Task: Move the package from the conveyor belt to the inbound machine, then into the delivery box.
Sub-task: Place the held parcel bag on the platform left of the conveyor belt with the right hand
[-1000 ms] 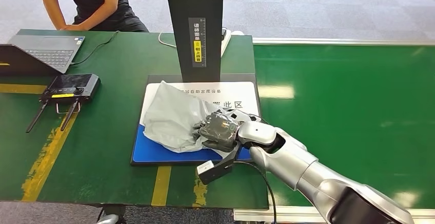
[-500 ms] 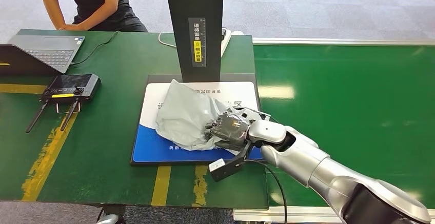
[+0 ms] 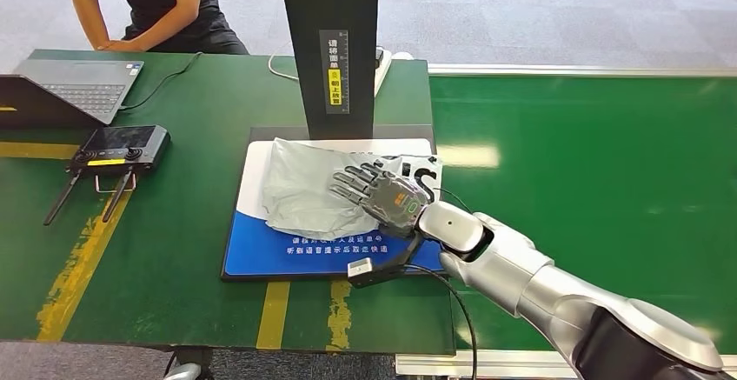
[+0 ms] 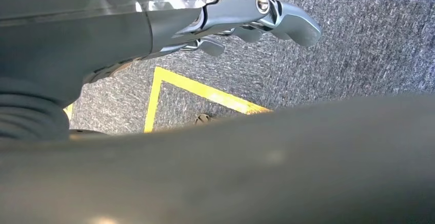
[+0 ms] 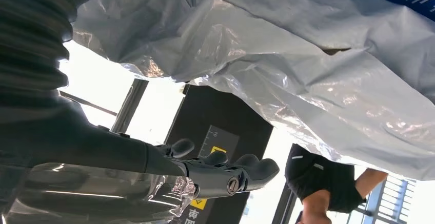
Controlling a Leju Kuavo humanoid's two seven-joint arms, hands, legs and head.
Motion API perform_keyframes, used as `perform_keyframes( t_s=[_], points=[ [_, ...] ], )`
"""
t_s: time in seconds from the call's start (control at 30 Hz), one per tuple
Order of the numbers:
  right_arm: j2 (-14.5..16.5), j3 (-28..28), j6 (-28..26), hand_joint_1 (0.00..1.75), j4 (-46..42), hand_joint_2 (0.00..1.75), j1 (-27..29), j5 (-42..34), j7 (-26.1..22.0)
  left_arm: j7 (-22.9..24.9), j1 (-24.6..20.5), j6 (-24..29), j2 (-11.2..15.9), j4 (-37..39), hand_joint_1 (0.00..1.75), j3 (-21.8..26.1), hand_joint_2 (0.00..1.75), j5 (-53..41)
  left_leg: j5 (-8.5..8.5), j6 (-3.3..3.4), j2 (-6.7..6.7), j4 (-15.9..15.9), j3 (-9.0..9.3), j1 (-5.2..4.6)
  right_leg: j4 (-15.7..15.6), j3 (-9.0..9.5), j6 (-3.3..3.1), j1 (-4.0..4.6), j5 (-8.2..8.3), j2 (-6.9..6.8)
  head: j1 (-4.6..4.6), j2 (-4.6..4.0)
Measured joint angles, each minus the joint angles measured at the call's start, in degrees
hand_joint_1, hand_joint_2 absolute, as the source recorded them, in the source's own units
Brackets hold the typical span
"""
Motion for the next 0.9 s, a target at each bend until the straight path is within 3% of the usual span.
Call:
perform_keyframes(
  t_s=[0.27, 0.6, 0.7, 0.8, 0.9],
  points=[
    [0.46, 0.47, -1.97, 0.00, 1.28, 1.75, -0.12, -0.37, -0.75, 0.00, 0.01, 0.13, 0.00, 0.00, 0.00, -0.16, 0.00, 0.23, 0.00, 0.00, 0.00, 0.00, 0.00, 0.00, 0.00, 0.00, 0.00, 0.00, 0.00, 0.00, 0.01, 0.00],
    [2.30, -3.67, -14.31, 0.00, 2.20, 1.75, 2.37, -6.48, -10.20, -0.03, 0.05, 0.66, 0.00, 0.00, 0.00, -0.61, 0.00, 1.24, 0.00, 0.00, 0.00, 0.00, -0.01, 0.02, 0.00, -0.02, 0.00, 0.02, 0.00, 0.01, -0.01, 0.00],
    [3.69, -9.99, -14.74, 0.00, -0.79, 1.75, 5.77, -2.01, -14.65, -0.03, 0.10, 0.86, 0.00, 0.00, 0.00, -0.94, 0.00, 1.59, 0.00, 0.00, 0.00, 0.00, -0.04, 0.04, 0.00, -0.03, 0.00, 0.05, 0.00, 0.01, 0.00, 0.00],
    [5.97, -20.26, -14.90, 0.00, -7.04, 1.75, 10.24, 3.47, -20.14, 0.14, 0.14, 1.02, 0.00, 0.00, 0.00, -1.42, 0.00, 1.63, 0.00, 0.00, -0.01, 0.00, -0.09, 0.06, 0.00, -0.09, -0.01, 0.07, -0.01, -0.01, -0.01, 0.00],
    [8.29, -29.85, -14.98, 0.00, -13.40, 1.75, 13.81, 7.22, -22.01, 0.56, 0.14, 1.17, 0.00, 0.00, 0.00, -1.86, 0.00, 1.52, 0.00, 0.00, -0.03, 0.00, -0.11, 0.06, 0.00, -0.11, -0.01, 0.07, -0.01, -0.03, -0.01, 0.00]
  ],
)
